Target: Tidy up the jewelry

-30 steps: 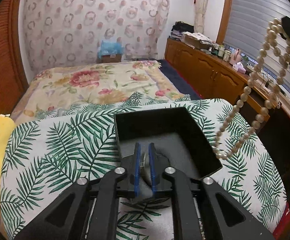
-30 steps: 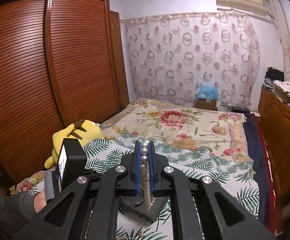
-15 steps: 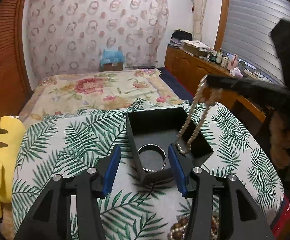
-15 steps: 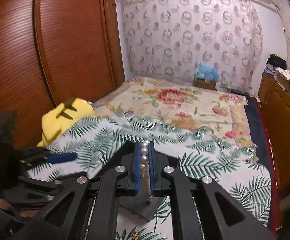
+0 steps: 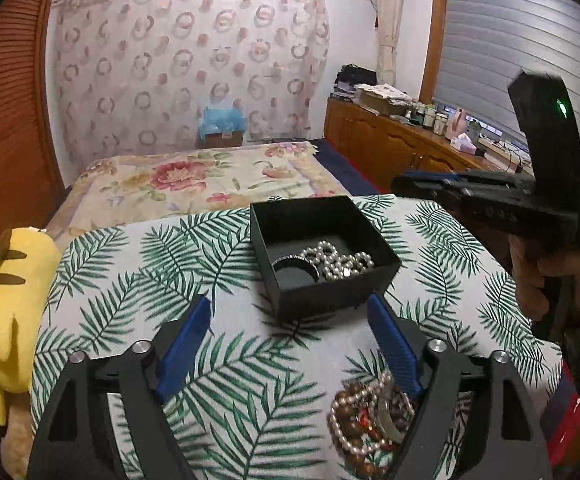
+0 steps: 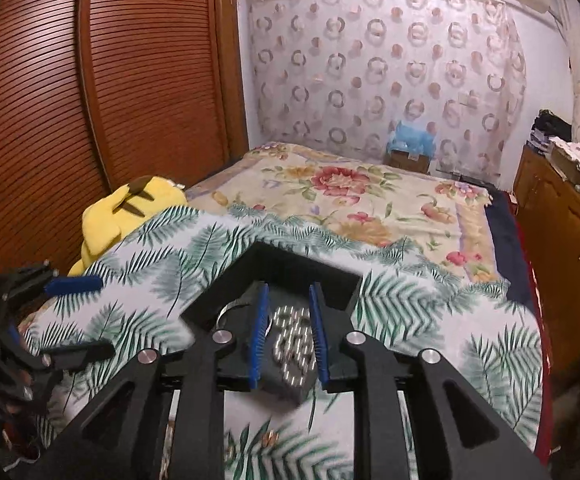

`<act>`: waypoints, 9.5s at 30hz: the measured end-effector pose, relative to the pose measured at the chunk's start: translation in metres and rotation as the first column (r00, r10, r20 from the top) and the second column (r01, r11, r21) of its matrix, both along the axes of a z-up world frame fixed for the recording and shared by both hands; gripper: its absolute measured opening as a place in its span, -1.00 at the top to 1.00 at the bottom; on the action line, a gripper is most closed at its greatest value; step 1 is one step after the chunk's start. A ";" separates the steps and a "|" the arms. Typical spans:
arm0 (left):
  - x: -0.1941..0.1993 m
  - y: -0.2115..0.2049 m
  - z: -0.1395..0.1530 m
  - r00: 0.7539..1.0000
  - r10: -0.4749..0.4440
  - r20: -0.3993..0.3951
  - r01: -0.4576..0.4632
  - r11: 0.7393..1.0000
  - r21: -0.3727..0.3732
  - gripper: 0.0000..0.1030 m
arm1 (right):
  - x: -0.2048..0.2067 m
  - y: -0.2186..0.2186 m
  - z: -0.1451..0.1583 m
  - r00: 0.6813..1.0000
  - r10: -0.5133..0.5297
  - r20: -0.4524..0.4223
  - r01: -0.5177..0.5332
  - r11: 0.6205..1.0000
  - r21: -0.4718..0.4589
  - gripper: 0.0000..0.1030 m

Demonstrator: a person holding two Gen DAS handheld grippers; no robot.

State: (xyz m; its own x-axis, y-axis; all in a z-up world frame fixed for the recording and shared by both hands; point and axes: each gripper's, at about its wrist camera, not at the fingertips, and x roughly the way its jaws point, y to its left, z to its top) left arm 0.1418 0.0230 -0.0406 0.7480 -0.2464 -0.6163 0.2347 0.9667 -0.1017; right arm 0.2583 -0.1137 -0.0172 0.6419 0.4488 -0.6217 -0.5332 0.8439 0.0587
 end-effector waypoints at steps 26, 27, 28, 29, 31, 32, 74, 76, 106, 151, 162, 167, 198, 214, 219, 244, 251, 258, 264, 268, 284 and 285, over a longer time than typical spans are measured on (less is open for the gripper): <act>-0.057 0.009 -0.030 0.999 0.051 0.005 -0.051 0.998 -0.023 -0.71 | -0.116 0.018 -0.086 0.976 0.101 -0.195 -0.098 0.995 0.023 0.56; -0.058 0.009 -0.030 0.999 0.053 0.005 -0.053 0.998 -0.022 -0.71 | -0.115 0.018 -0.087 0.976 0.093 -0.198 -0.090 0.996 0.023 0.56; -0.057 0.009 -0.030 0.999 0.052 0.005 -0.052 0.998 -0.023 -0.71 | -0.114 0.017 -0.088 0.976 0.085 -0.199 -0.082 0.996 0.024 0.56; -0.058 0.009 -0.030 0.999 0.053 0.004 -0.053 0.998 -0.023 -0.71 | -0.112 0.015 -0.088 0.976 0.077 -0.202 -0.072 0.997 0.031 0.56; -0.058 0.008 -0.032 0.998 0.055 0.000 -0.055 0.998 -0.024 -0.71 | -0.110 0.015 -0.089 0.975 0.075 -0.211 -0.069 0.997 0.034 0.59; -0.058 0.008 -0.033 0.998 0.055 -0.002 -0.055 0.998 -0.024 -0.71 | -0.109 0.016 -0.090 0.975 0.070 -0.212 -0.066 0.997 0.026 0.68; -0.052 -0.030 -0.055 0.988 -0.091 -0.121 0.086 0.995 -0.050 -0.52 | -0.071 -0.042 0.003 0.997 -0.077 0.017 0.075 0.995 0.072 0.90; -0.051 -0.033 -0.057 0.986 -0.101 -0.131 0.094 0.994 -0.057 -0.49 | -0.067 -0.049 0.007 0.994 -0.101 0.033 0.099 0.993 0.071 0.90; -0.019 -0.048 -0.064 0.961 -0.159 -0.227 0.134 0.983 -0.122 0.56 | -0.078 -0.070 -0.016 0.993 -0.113 -0.016 0.113 0.993 0.035 0.90; 0.039 -0.010 0.064 0.996 -0.017 0.090 0.022 0.999 -0.049 0.99 | -0.060 -0.035 0.129 0.969 -0.055 0.243 0.030 0.994 0.105 0.90; 0.098 -0.011 0.036 0.999 -0.019 0.045 0.024 0.994 -0.106 0.99 | -0.040 -0.020 0.155 0.956 -0.038 0.292 0.020 0.998 0.063 0.90; 0.123 -0.017 0.017 0.999 -0.034 0.010 0.035 0.990 -0.136 0.99 | -0.031 -0.012 0.151 0.961 -0.031 0.274 0.018 0.999 0.050 0.90; 0.106 0.011 0.007 0.999 0.011 -0.031 -0.011 1.000 -0.004 0.16 | 0.007 0.026 0.057 0.996 0.004 0.093 0.000 0.999 -0.042 0.90; 0.033 0.024 0.007 0.999 0.038 0.006 -0.038 0.999 -0.008 -0.19 | -0.017 0.006 0.020 0.999 -0.004 0.041 0.004 1.000 0.000 0.79; 0.015 0.020 0.000 0.999 0.037 0.002 -0.037 0.999 -0.001 -0.29 | -0.042 0.000 -0.003 1.000 0.027 0.001 -0.027 1.000 -0.005 0.79; -0.050 0.003 -0.062 0.987 0.084 -0.135 -0.075 0.995 0.067 -0.32 | -0.121 0.001 -0.094 0.974 0.076 -0.212 -0.079 0.997 -0.005 0.79; -0.073 0.004 -0.058 0.987 0.093 -0.132 -0.086 0.995 0.056 -0.33 | -0.116 0.007 -0.092 0.968 0.079 -0.238 -0.088 0.996 -0.027 0.77; -0.079 -0.002 -0.056 0.989 0.078 -0.124 -0.071 0.996 0.062 -0.33 | -0.102 0.009 -0.097 0.962 0.057 -0.267 -0.077 0.995 -0.063 0.77; -0.080 -0.007 -0.060 0.989 0.065 -0.133 -0.057 0.996 0.065 -0.33 | -0.095 0.010 -0.103 0.959 0.044 -0.279 -0.067 0.995 -0.075 0.77; -0.081 -0.011 -0.062 0.989 0.055 -0.136 -0.046 0.996 0.071 -0.33 | -0.087 0.010 -0.106 0.950 0.055 -0.309 -0.074 0.996 -0.050 0.76; -0.075 -0.026 -0.073 0.985 0.008 -0.172 0.008 0.996 0.088 -0.33 | -0.114 -0.025 -0.082 0.986 -0.013 -0.166 0.013 1.000 -0.005 0.84; -0.074 -0.027 -0.073 0.985 0.007 -0.174 0.010 0.995 0.094 -0.33 | -0.116 -0.029 -0.080 0.986 -0.020 -0.166 0.022 1.000 0.009 0.84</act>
